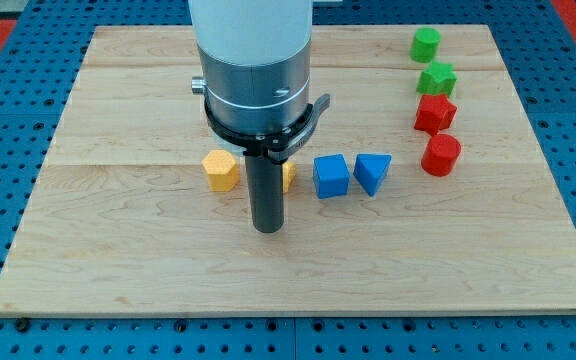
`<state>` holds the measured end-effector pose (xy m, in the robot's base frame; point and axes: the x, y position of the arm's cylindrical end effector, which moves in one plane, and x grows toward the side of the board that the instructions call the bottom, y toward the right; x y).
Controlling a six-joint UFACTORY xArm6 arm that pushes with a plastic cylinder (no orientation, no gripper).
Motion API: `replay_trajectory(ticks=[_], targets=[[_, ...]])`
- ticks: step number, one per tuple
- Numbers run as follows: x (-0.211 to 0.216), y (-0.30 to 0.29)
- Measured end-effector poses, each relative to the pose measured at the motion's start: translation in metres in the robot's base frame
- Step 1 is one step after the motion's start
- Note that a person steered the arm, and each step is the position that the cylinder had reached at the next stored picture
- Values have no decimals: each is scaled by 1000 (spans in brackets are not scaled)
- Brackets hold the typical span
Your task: Slide the yellow heart above the yellow hexagon
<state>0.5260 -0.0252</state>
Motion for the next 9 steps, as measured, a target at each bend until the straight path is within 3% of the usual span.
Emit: replay_trajectory(ticks=[7, 8, 9], targets=[[1, 6], [1, 69], [-23, 72]])
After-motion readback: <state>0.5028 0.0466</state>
